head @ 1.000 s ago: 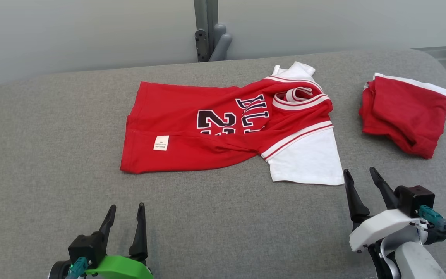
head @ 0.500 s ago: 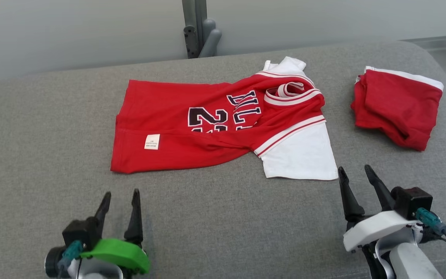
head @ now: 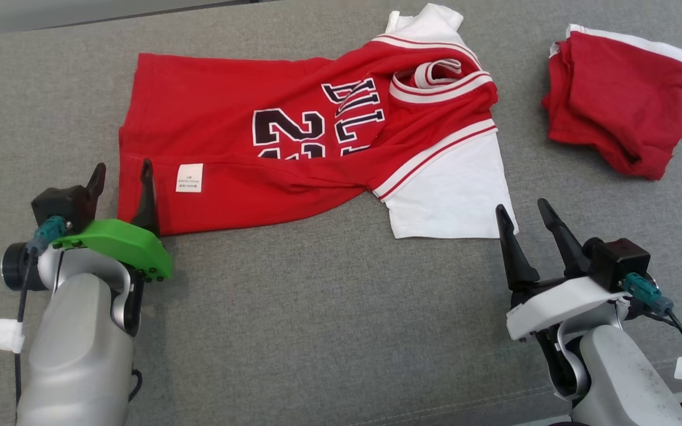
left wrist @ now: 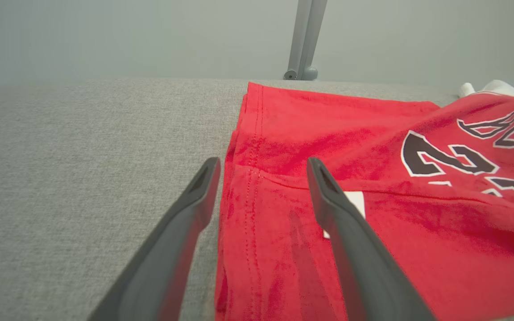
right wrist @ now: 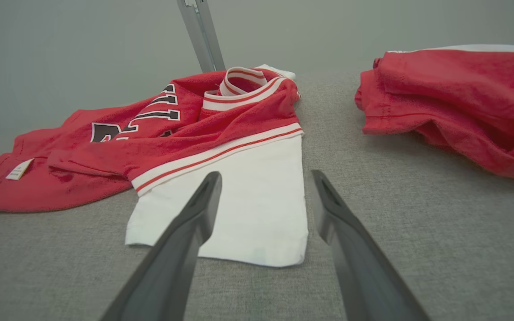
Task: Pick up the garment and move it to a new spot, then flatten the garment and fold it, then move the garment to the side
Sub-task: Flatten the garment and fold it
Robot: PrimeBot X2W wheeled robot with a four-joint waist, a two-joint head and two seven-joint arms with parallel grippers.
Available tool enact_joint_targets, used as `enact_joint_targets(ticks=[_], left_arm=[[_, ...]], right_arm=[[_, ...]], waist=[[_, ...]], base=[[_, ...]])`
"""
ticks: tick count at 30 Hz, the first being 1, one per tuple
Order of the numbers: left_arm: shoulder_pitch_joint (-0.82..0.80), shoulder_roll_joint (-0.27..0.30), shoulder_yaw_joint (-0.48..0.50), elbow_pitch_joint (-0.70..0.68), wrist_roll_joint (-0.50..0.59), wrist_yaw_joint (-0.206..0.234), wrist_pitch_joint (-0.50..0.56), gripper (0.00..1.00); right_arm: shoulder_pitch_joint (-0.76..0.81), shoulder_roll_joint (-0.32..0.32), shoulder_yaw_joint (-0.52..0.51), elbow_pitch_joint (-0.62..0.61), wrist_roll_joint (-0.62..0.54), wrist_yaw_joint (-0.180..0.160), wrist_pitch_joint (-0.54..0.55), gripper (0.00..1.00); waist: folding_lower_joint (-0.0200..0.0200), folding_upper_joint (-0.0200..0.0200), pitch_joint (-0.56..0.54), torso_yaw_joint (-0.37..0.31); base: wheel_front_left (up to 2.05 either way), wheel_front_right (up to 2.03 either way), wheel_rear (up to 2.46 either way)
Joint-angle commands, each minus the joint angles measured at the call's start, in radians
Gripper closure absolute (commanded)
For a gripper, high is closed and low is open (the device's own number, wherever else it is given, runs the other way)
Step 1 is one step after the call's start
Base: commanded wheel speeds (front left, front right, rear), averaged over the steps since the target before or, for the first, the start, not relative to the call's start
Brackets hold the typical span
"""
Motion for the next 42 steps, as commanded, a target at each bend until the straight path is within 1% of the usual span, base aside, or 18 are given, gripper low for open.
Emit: enact_joint_targets(ticks=[1,5,8,11,18,19,20,21,22,27,32,38,42], left_arm=[[-0.037,0.016,0.002,0.038,-0.006,-0.002,0.002,0.00],[-0.113,0.034,0.000,0.154,-0.023,-0.007,0.002,0.00],[-0.148,0.040,-0.006,0.206,-0.033,-0.009,0.000,0.00],[-0.155,0.035,-0.005,0.220,-0.042,-0.011,-0.001,0.00],[-0.126,0.029,-0.009,0.198,-0.042,-0.011,-0.001,0.00],[-0.126,0.029,-0.010,0.195,-0.041,-0.011,-0.001,0.52],[-0.126,0.030,-0.011,0.193,-0.040,-0.012,-0.001,0.71],[-0.126,0.032,-0.012,0.183,-0.039,-0.012,-0.001,0.97],[-0.124,0.034,-0.010,0.179,-0.041,-0.011,-0.001,1.00],[-0.114,0.036,-0.002,0.139,-0.041,-0.012,-0.001,1.00],[-0.058,0.022,-0.018,0.057,-0.051,-0.012,-0.001,1.00],[0.092,0.012,-0.064,-0.105,-0.074,-0.011,-0.001,1.00],[0.220,0.021,-0.098,-0.199,-0.102,-0.011,-0.001,1.00]], right_arm=[[-0.018,0.000,0.001,-0.003,0.003,-0.002,-0.002,0.00],[-0.029,0.003,0.000,-0.004,0.006,-0.002,-0.002,0.00],[-0.034,0.005,-0.002,-0.002,0.010,-0.002,-0.002,0.00],[-0.033,0.007,-0.007,-0.001,0.009,-0.002,-0.002,0.00],[-0.040,0.011,-0.005,0.002,0.007,-0.002,-0.002,0.00],[-0.042,0.011,-0.005,0.003,0.006,-0.002,-0.002,0.00],[-0.043,0.012,-0.004,0.004,0.006,-0.002,-0.002,0.00],[-0.045,0.012,-0.003,0.005,0.006,-0.002,-0.002,0.00],[-0.047,0.012,-0.002,0.006,0.007,-0.002,-0.002,0.00],[-0.046,0.008,-0.010,0.009,0.013,-0.002,-0.002,0.00],[-0.014,0.011,-0.036,0.025,0.019,-0.002,-0.002,0.00],[0.032,0.021,-0.063,0.050,0.028,-0.002,-0.002,0.00],[0.064,0.031,-0.067,0.065,0.034,-0.001,-0.002,0.00]], waist=[[0.0000,0.0000,0.051,-0.042],[0.0000,0.0000,0.068,-0.053],[0.0000,0.0000,0.073,-0.056],[0.0000,0.0000,0.075,-0.055],[0.0000,0.0000,0.076,-0.046],[0.0000,0.0000,0.076,-0.045],[0.0000,0.0000,0.075,-0.045],[0.0000,0.0000,0.075,-0.045],[0.0000,0.0000,0.075,-0.045],[0.0000,0.0000,0.065,-0.043],[0.0000,0.0000,0.012,-0.023],[0.0000,0.0000,-0.087,0.029],[0.0000,0.0000,-0.155,0.056]], base=[[0.00,0.00,0.00],[0.00,0.00,0.00],[0.00,0.00,0.00],[0.00,0.00,0.00],[0.00,0.00,0.00],[0.00,0.00,0.00],[0.00,0.00,0.00],[0.00,0.00,0.00],[0.00,0.00,0.00],[0.00,0.00,0.00],[0.00,0.00,0.00],[0.00,0.00,0.00],[0.00,0.00,0.00]])
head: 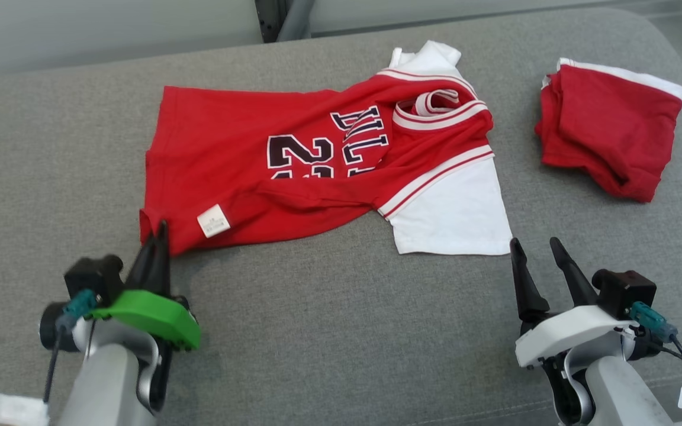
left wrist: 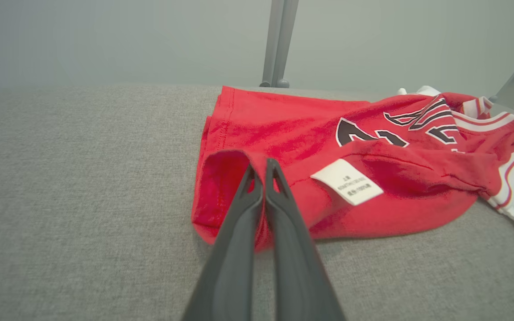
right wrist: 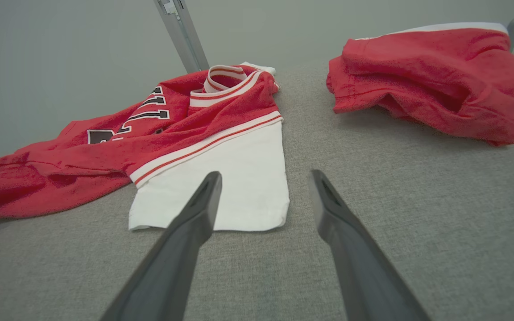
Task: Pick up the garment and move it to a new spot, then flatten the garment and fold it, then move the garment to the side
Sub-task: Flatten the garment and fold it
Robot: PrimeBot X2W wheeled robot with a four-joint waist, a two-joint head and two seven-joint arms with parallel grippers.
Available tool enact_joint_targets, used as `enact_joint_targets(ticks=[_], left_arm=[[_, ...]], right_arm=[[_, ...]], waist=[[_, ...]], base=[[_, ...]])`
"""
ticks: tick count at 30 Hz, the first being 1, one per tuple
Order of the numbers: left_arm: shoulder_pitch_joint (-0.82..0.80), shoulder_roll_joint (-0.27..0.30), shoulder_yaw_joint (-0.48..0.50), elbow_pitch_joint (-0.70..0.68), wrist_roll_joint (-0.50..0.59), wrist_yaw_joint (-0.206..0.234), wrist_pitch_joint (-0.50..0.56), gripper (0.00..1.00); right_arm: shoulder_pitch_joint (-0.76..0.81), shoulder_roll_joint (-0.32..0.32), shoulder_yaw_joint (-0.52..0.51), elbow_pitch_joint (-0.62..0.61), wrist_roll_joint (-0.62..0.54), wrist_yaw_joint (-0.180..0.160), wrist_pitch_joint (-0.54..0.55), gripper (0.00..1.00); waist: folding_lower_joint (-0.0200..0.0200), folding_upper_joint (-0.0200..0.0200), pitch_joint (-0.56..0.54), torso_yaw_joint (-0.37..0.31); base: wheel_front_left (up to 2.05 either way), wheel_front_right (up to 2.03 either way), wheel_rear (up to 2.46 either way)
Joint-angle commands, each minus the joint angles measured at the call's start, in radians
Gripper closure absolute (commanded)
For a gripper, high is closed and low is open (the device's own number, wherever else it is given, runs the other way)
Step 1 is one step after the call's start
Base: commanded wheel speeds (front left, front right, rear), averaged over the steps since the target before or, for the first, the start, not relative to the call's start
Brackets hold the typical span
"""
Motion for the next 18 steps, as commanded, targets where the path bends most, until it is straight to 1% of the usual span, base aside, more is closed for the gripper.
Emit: enact_joint_targets(ticks=[1,4,5,7,8,9,10,11,12,15,18], left_arm=[[0.065,0.005,-0.027,-0.031,-0.026,0.001,-0.002,1.00],[0.156,0.024,-0.077,-0.080,-0.065,0.001,-0.001,1.00],[0.178,0.029,-0.078,-0.094,-0.077,0.001,-0.001,0.94],[0.232,0.022,-0.074,-0.101,-0.094,0.001,-0.001,0.87],[0.256,0.018,-0.064,-0.103,-0.097,0.001,-0.001,0.79],[0.276,0.015,-0.050,-0.102,-0.097,0.001,-0.001,0.75],[0.296,0.011,-0.038,-0.090,-0.100,0.001,-0.001,0.67],[0.316,0.004,-0.025,-0.075,-0.100,0.001,-0.001,0.25],[0.329,-0.002,-0.006,-0.063,-0.094,0.001,-0.001,0.00],[0.363,-0.025,0.054,-0.019,-0.081,0.007,-0.001,0.00],[0.379,-0.041,0.132,-0.037,-0.053,0.035,-0.001,0.00]], right_arm=[[0.025,0.003,-0.002,0.009,0.010,-0.001,-0.002,0.00],[0.046,0.008,-0.006,0.019,0.004,-0.001,-0.002,0.00],[0.051,0.010,-0.006,0.021,0.003,-0.001,-0.002,0.00],[0.062,0.012,-0.006,0.027,0.003,-0.001,-0.002,0.00],[0.070,0.011,-0.005,0.030,0.002,-0.001,-0.002,0.00],[0.075,0.011,-0.004,0.032,0.002,-0.001,-0.002,0.00],[0.080,0.011,-0.003,0.036,0.002,-0.001,-0.002,0.00],[0.085,0.011,-0.002,0.038,0.000,-0.001,-0.002,0.00],[0.091,0.011,-0.004,0.041,0.000,-0.001,-0.002,0.00],[0.100,0.009,-0.003,0.050,0.001,-0.001,-0.002,0.00],[0.105,0.007,-0.005,0.053,-0.001,-0.001,-0.002,0.00]], waist=[[0.0000,0.0000,-0.091,0.051],[0.0000,0.0000,-0.124,0.064],[0.0000,0.0000,-0.133,0.067],[0.0000,0.0000,-0.149,0.069],[0.0000,0.0000,-0.157,0.068],[0.0000,0.0000,-0.162,0.068],[0.0000,0.0000,-0.169,0.067],[0.0000,0.0000,-0.175,0.065],[0.0000,0.0000,-0.183,0.064],[0.0000,0.0000,-0.195,0.059],[0.0000,0.0000,-0.201,0.053]], base=[[0.00,0.00,0.00],[0.00,0.00,0.00],[0.00,0.00,0.00],[0.00,0.00,0.00],[0.00,0.00,0.00],[0.00,0.00,0.00],[0.00,0.00,0.00],[0.00,0.00,0.00],[0.00,0.00,0.00],[0.00,0.00,0.00],[0.00,0.00,0.00]])
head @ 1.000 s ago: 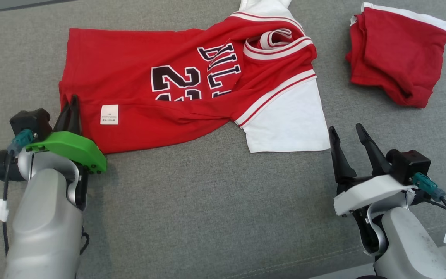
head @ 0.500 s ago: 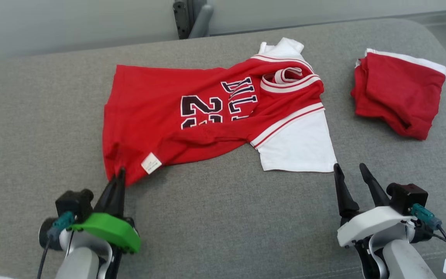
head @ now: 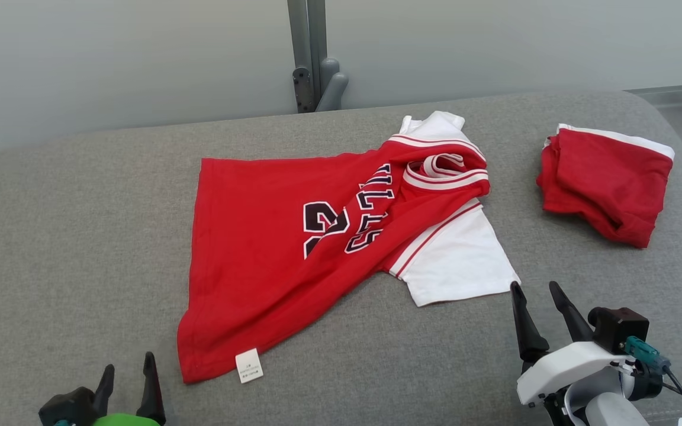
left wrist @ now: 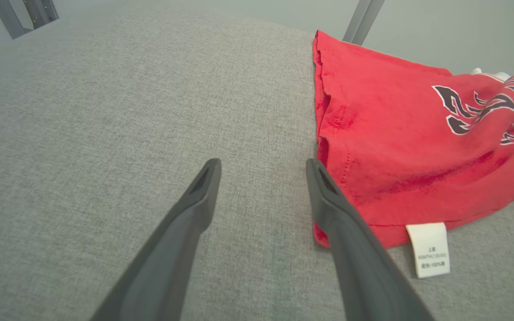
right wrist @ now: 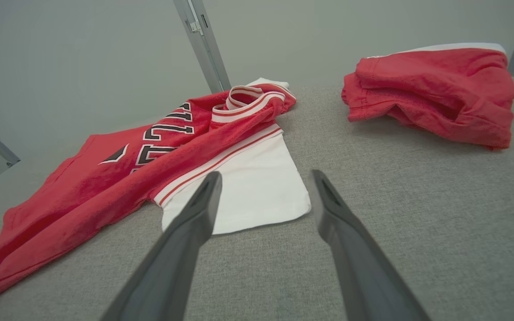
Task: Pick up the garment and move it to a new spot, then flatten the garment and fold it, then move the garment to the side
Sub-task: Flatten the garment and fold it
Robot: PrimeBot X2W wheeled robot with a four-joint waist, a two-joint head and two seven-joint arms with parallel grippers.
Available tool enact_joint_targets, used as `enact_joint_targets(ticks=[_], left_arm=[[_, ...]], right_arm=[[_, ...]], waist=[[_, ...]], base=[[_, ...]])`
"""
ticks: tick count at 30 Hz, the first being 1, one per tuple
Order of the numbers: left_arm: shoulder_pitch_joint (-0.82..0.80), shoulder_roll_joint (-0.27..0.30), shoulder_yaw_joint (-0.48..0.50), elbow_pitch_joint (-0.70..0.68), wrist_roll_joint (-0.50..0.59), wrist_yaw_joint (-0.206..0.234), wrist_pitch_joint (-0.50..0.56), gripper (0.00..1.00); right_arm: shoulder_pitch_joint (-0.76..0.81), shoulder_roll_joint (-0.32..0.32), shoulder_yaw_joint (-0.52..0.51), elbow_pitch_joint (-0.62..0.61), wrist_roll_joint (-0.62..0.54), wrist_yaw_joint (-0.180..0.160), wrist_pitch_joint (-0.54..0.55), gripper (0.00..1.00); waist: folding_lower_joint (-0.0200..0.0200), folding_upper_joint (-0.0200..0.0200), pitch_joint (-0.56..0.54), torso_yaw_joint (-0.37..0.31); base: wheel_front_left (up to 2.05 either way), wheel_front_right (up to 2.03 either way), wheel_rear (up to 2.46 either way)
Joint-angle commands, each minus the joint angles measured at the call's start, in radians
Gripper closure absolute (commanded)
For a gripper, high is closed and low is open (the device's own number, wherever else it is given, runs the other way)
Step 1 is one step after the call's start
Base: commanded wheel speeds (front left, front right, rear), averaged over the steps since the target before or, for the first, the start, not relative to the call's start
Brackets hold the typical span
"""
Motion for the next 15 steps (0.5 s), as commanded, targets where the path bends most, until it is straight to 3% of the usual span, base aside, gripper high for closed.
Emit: enact_joint_targets(ticks=[1,7,15], left_arm=[[0.020,-0.011,0.045,-0.027,0.023,0.015,0.000,0.00],[0.049,-0.041,0.092,-0.074,0.088,-0.002,0.000,0.00],[0.054,-0.052,0.058,-0.140,0.151,-0.017,0.000,0.00]], right_arm=[[0.013,-0.004,-0.004,0.002,-0.001,-0.001,-0.003,0.00],[0.016,-0.003,-0.014,-0.005,-0.011,-0.001,-0.002,0.00],[0.020,0.002,-0.007,-0.040,-0.055,-0.001,-0.002,0.00]], waist=[[0.0000,0.0000,-0.009,-0.006],[0.0000,0.0000,-0.018,-0.009],[0.0000,0.0000,-0.020,-0.013]], base=[[0.00,0.00,0.00],[0.00,0.00,0.00],[0.00,0.00,0.00]])
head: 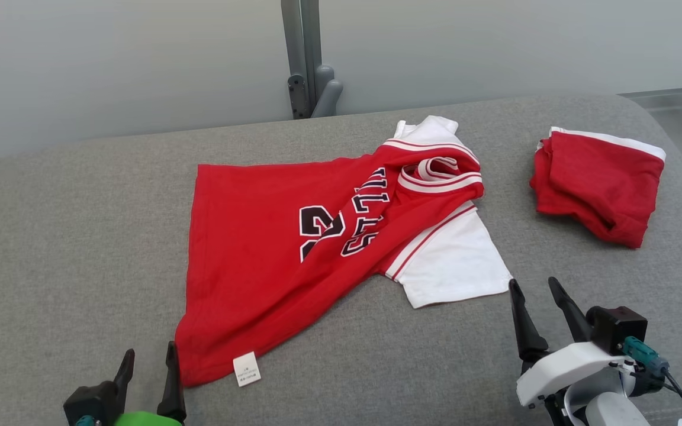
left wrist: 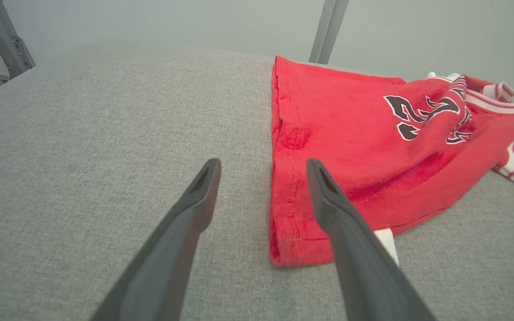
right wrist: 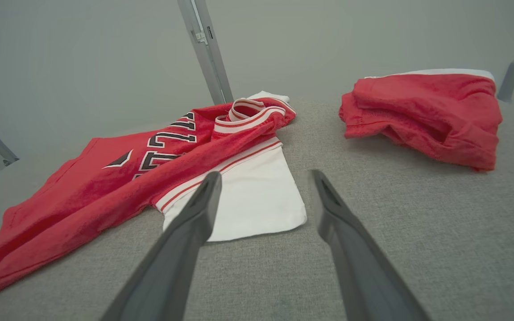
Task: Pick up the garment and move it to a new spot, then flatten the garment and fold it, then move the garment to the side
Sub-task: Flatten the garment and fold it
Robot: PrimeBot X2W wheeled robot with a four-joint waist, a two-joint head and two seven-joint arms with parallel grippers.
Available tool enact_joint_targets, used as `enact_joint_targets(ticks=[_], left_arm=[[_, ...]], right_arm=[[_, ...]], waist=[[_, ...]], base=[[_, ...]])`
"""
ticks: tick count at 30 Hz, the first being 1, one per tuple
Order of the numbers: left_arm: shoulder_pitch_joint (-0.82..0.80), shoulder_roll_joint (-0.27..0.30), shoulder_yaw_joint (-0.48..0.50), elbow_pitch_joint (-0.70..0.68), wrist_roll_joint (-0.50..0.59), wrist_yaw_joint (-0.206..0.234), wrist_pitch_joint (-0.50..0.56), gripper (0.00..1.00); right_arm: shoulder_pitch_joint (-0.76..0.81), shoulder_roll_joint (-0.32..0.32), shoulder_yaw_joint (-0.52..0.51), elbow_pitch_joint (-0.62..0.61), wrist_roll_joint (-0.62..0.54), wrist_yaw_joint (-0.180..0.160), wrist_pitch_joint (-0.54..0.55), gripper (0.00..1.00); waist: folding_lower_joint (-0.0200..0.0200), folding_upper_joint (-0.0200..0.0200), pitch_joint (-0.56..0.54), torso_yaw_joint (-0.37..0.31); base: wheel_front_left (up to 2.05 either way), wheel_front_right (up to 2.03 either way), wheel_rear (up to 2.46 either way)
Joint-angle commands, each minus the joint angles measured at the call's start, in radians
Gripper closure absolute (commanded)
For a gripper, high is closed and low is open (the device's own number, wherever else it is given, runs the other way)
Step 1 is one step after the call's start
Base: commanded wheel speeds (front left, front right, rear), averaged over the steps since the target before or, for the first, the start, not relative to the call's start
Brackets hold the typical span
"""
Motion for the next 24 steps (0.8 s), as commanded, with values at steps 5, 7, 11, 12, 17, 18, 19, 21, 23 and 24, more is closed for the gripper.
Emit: enact_joint_targets(ticks=[5,7,11,12,17,18,19,21,23,24], left_arm=[[0.021,0.000,-0.035,-0.037,0.009,-0.004,0.000,0.00],[0.027,0.000,-0.047,-0.049,0.011,-0.003,0.000,0.00],[0.041,0.001,-0.070,-0.061,0.023,0.007,0.000,0.00],[0.043,0.001,-0.073,-0.064,0.023,0.011,0.000,0.00],[0.059,0.001,-0.092,-0.070,0.016,0.016,0.000,0.00],[0.060,0.001,-0.095,-0.070,0.014,0.017,0.000,0.00],[0.059,0.001,-0.097,-0.072,0.012,0.019,0.000,0.00],[0.058,0.001,-0.099,-0.073,0.009,0.021,0.000,0.00],[0.056,0.001,-0.099,-0.067,0.000,0.025,0.000,0.00],[0.054,0.001,-0.101,-0.058,-0.003,0.025,0.000,0.00]], right_arm=[[0.018,0.003,-0.003,-0.029,-0.047,-0.001,-0.003,0.00],[0.022,0.004,-0.009,-0.042,-0.065,-0.001,-0.002,0.00],[0.027,0.007,-0.007,-0.050,-0.079,-0.001,-0.002,0.00],[0.029,0.007,-0.010,-0.051,-0.079,-0.001,-0.003,0.00],[0.037,0.009,-0.012,-0.055,-0.087,-0.001,-0.002,0.00],[0.037,0.009,-0.014,-0.054,-0.086,-0.001,-0.002,0.00],[0.037,0.010,-0.014,-0.053,-0.086,-0.001,-0.002,0.00],[0.038,0.010,-0.013,-0.051,-0.086,-0.001,-0.002,0.00],[0.037,0.011,-0.014,-0.049,-0.082,-0.001,-0.002,0.00],[0.036,0.011,-0.015,-0.046,-0.079,-0.001,-0.002,0.00]], waist=[[0.0000,0.0000,-0.004,-0.001],[0.0000,0.0000,-0.008,0.000],[0.0000,0.0000,-0.013,0.003],[0.0000,0.0000,-0.014,0.003],[0.0000,0.0000,-0.015,0.000],[0.0000,0.0000,-0.015,0.000],[0.0000,0.0000,-0.014,-0.001],[0.0000,0.0000,-0.011,-0.002],[0.0000,0.0000,-0.006,-0.002],[0.0000,0.0000,-0.002,-0.002]], base=[[0.00,0.00,0.00],[0.00,0.00,0.00],[0.00,0.00,0.00],[0.00,0.00,0.00],[0.00,0.00,0.00],[0.00,0.00,0.00],[0.00,0.00,0.00],[0.00,0.00,0.00],[0.00,0.00,0.00],[0.00,0.00,0.00]])
